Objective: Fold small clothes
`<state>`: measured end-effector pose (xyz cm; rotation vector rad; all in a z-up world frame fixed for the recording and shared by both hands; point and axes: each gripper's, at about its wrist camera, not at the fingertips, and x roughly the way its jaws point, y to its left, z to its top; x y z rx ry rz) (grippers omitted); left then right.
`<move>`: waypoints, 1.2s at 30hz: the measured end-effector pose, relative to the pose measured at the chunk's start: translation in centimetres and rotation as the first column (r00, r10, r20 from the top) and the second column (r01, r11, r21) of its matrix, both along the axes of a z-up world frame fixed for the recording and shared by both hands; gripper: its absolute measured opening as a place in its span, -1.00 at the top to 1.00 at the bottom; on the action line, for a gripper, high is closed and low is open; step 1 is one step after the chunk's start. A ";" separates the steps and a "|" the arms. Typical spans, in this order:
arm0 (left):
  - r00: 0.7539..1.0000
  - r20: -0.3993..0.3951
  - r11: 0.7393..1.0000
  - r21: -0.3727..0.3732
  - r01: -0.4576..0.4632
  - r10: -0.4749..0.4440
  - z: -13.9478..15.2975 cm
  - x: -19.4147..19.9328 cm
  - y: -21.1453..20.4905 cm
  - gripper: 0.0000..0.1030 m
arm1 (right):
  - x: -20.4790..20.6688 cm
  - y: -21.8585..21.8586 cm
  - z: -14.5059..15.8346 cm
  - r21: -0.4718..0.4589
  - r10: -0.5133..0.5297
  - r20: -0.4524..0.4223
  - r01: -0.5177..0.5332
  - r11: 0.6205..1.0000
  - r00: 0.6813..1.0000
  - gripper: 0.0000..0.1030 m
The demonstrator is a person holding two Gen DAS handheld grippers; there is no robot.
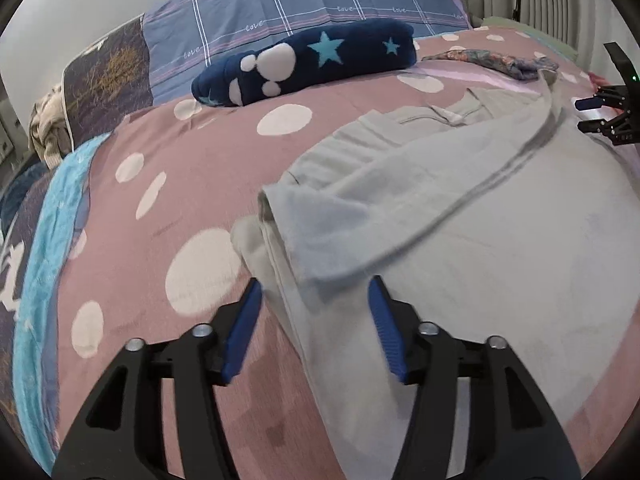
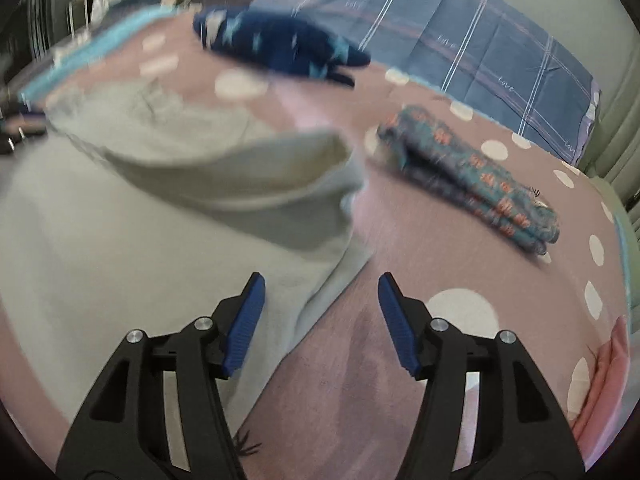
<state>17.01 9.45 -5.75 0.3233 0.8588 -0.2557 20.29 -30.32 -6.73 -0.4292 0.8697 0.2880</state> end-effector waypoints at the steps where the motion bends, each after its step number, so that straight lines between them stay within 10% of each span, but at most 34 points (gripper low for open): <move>1: 1.000 0.017 1.000 0.012 -0.005 0.004 0.0 1.1 -0.2 -0.18 | 0.5 0.2 0.0 0.010 -0.003 0.009 0.003 1.000 1.000 -0.18; 5: 0.993 0.070 0.996 0.002 -0.093 0.093 0.2 6.1 -0.5 -0.20 | 5.1 0.7 0.1 0.079 -0.071 0.030 0.068 0.995 0.997 -0.17; 11: 0.929 0.103 0.904 -0.291 -0.314 0.356 4.2 9.8 4.7 -0.20 | 8.8 -2.3 0.4 0.288 -0.189 -0.073 0.202 0.936 0.979 0.29; 19: 0.964 -0.172 0.904 -0.347 -0.251 0.202 0.1 11.5 4.1 -0.19 | 9.4 -4.1 0.0 0.494 -0.138 -0.176 0.208 0.844 0.975 0.19; 20: 0.960 -0.202 0.893 -0.368 -0.260 0.196 -0.8 12.0 3.9 0.08 | 9.6 -4.0 -0.1 0.506 -0.132 -0.187 0.210 0.837 0.973 0.19; 21: 0.960 -0.219 0.882 -0.397 -0.252 0.176 -1.2 12.3 3.7 0.77 | 9.8 -3.9 -0.2 0.514 -0.128 -0.193 0.212 0.832 0.973 0.36; 22: 0.963 -0.227 0.862 -0.447 -0.238 0.148 -1.2 12.4 3.4 0.87 | 9.7 -3.8 -0.1 0.520 -0.125 -0.195 0.211 0.828 0.973 0.94; 28: 0.982 0.022 0.896 -0.413 -0.161 0.186 4.4 9.1 2.8 0.93 | 7.2 -4.9 4.8 0.608 -0.153 -0.023 0.135 0.783 0.988 0.93; 36: 0.973 -0.043 0.950 -0.208 -0.231 0.227 0.9 10.6 1.8 0.69 | 9.2 -4.3 0.3 0.439 -0.279 -0.161 0.322 0.839 0.947 0.69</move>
